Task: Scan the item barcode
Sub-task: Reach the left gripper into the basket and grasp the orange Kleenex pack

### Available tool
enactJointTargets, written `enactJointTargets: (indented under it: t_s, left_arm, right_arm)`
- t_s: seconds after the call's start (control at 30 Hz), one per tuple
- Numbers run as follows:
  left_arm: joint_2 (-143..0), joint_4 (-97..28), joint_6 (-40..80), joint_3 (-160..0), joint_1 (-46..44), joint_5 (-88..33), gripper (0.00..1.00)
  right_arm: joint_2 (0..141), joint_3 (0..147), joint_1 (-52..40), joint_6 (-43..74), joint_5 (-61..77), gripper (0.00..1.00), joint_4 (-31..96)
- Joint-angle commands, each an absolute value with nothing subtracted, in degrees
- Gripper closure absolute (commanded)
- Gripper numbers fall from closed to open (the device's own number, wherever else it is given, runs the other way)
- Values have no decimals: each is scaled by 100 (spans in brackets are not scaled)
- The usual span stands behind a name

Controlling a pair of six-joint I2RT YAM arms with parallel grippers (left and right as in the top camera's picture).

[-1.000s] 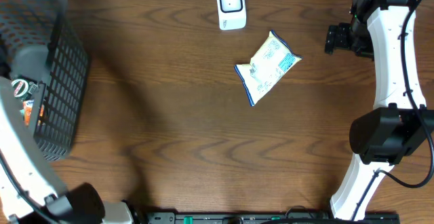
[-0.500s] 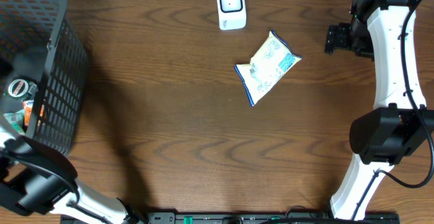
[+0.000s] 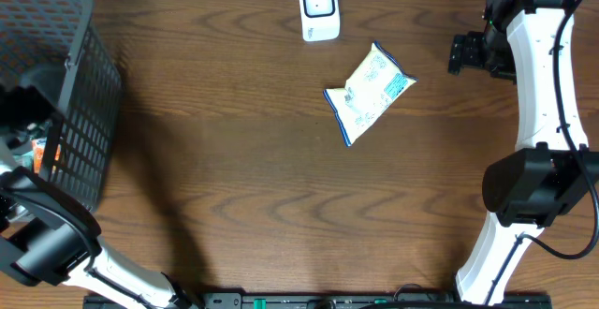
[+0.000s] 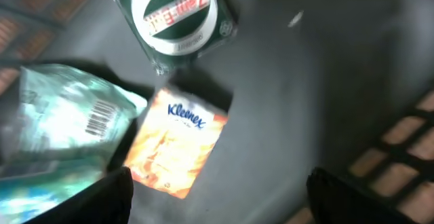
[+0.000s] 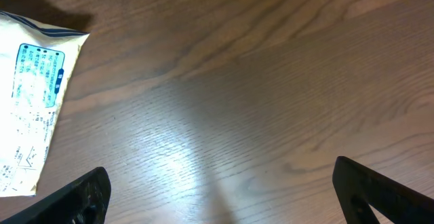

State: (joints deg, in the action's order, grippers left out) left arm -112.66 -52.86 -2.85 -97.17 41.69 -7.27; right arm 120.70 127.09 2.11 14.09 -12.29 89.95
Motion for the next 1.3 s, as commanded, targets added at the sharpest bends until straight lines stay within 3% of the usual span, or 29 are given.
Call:
enactJointTargets:
  t_s: [0.0,0.27,0.43,0.67,0.8,0.93,1.13,1.27]
  left_arm:
    - [-11375,-5046,-364,-9271,4178,-637,19]
    - [-11382,-4263,-499,-8532,4178,-639,20]
    - [-11450,-4034,-558,-8350,4178,-635,27]
    - [-11609,-4038,-550,-8315,4178,-309,50]
    - [-11611,-4040,-530,-8302,4178,-161,76]
    - [-11609,-4084,-504,-8302,4178,82,91]
    - [-11590,-4106,-191,-8307,4176,191,93]
    - [-11332,-4101,193,-8340,4178,-838,93]
  right_arm:
    - [11972,12811,237,1496,-1297,1,8997]
    - [11972,12811,237,1498,-1297,1,8997]
    - [11972,12811,237,1498,-1297,1,8997]
    - [11972,12811,237,1498,-1297,1,9000]
    - [11972,12811,237,1498,-1297,1,8997]
    - [11972,12811,237,1498,-1297,1,8997]
    - [11972,12811,237,1498,-1297,1,8997]
    - [11972,12811,237,1498,-1297,1,8997]
